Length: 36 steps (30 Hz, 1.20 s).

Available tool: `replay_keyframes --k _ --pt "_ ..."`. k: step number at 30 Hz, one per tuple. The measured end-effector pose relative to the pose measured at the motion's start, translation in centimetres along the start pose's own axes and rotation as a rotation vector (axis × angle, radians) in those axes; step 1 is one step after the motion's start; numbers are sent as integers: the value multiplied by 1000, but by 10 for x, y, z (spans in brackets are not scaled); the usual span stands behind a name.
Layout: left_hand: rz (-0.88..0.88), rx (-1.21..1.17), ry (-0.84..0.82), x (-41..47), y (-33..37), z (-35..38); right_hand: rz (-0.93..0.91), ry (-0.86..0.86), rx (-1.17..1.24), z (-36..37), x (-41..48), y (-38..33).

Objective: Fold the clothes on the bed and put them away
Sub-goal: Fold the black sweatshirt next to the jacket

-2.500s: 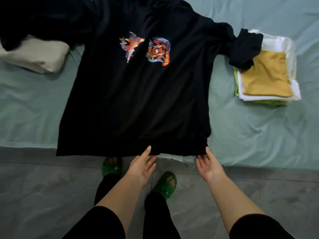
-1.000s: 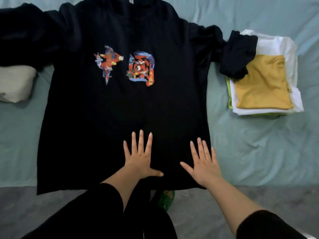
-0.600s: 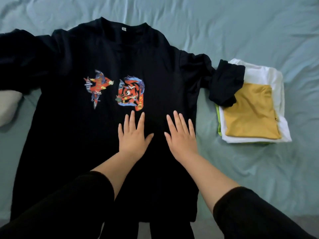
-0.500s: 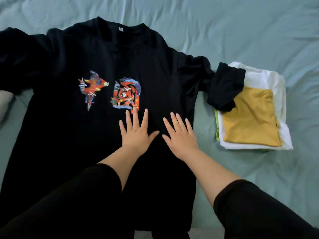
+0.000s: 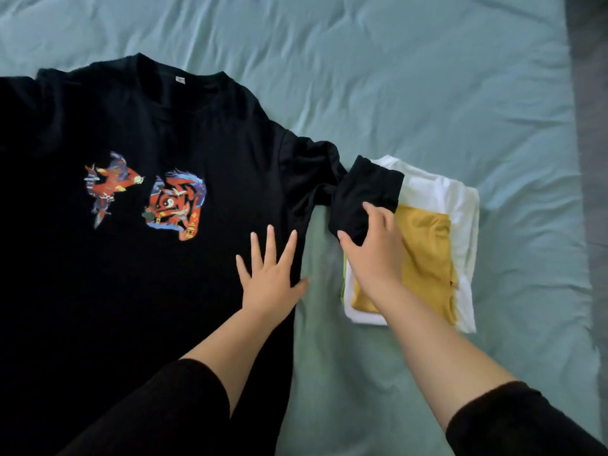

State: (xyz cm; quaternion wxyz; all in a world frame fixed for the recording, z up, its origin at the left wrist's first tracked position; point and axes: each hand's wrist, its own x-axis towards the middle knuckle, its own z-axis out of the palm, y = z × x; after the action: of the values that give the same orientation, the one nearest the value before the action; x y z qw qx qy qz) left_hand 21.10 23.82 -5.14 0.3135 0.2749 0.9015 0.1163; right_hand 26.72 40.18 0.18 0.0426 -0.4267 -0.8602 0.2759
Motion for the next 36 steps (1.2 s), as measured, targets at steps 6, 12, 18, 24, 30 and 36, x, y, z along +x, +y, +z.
replay_keyframes --k 6,12,18,24,30,36 --pt "14 82 -288 28 30 4 550 -26 574 4 62 15" --pt "-77 -126 -211 27 44 -26 641 -77 834 -42 78 34" --pt "51 -510 -12 25 145 -59 574 -101 1058 -143 69 57" --pt "280 -603 30 12 262 -89 409 -149 1053 -250 61 77" --pt "266 -512 108 4 321 -103 303 27 715 -319 62 99" --pt "387 -605 -31 -26 362 -88 331 103 718 -349 42 112"
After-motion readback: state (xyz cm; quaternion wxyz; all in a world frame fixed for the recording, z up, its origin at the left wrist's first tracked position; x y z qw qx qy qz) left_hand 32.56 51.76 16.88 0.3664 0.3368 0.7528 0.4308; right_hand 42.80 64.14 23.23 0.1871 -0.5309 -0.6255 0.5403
